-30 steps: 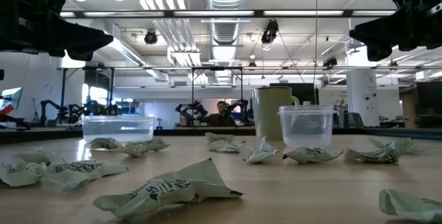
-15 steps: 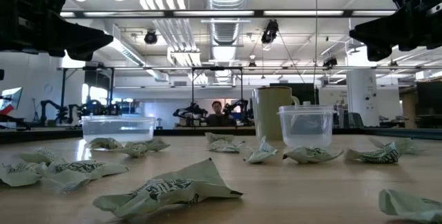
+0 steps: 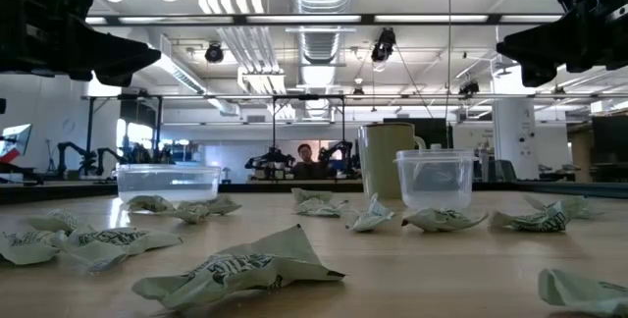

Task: Pick and place Stevia / Truvia into bins

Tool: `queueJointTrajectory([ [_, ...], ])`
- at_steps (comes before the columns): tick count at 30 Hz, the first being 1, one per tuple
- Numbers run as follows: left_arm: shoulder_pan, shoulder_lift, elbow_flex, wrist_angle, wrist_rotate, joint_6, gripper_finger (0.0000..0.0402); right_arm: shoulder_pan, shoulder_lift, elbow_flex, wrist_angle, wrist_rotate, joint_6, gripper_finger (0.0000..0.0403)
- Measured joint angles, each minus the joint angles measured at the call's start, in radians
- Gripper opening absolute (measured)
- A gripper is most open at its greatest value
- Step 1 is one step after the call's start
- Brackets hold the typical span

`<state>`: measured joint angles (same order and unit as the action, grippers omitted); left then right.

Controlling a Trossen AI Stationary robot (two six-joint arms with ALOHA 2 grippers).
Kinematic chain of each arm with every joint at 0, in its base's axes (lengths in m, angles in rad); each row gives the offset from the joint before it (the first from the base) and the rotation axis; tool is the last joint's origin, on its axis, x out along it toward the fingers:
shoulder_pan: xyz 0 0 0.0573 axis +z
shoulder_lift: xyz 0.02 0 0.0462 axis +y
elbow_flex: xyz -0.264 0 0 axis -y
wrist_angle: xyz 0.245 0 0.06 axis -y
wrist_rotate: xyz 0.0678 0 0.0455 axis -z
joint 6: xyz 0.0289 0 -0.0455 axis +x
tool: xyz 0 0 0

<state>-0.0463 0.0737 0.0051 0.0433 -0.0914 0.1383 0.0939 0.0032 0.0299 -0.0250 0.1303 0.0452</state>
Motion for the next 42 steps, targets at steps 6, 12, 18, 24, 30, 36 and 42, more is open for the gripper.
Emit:
queueJointTrajectory([
  [6, 0.0, 0.0, 0.0, 0.0, 0.0, 0.0, 0.0143, 0.0, 0.0, 0.0, 0.0, 0.0, 0.0, 0.0073],
  [12, 0.0, 0.0, 0.0, 0.0, 0.0, 0.0, 0.0143, 0.0, 0.0, 0.0, 0.0, 0.0, 0.0, 0.0073],
  [18, 0.0, 0.0, 0.0, 0.0, 0.0, 0.0, 0.0143, 0.0, 0.0, 0.0, 0.0, 0.0, 0.0, 0.0073],
  [24, 0.0, 0.0, 0.0, 0.0, 0.0, 0.0, 0.0143, 0.0, 0.0, 0.0, 0.008, 0.0, 0.0, 0.0073],
  [30, 0.0, 0.0, 0.0, 0.0, 0.0, 0.0, 0.0143, -0.001, 0.0, 0.0, 0.048, 0.0, 0.072, 0.0073],
  [36, 0.0, 0.0, 0.0, 0.0, 0.0, 0.0, 0.0143, 0.0, 0.0, 0.0, 0.166, 0.0, 0.143, 0.0073],
  [42, 0.0, 0.0, 0.0, 0.0, 0.0, 0.0, 0.0143, 0.0, 0.0, 0.0, 0.172, 0.0, 0.183, 0.0073],
])
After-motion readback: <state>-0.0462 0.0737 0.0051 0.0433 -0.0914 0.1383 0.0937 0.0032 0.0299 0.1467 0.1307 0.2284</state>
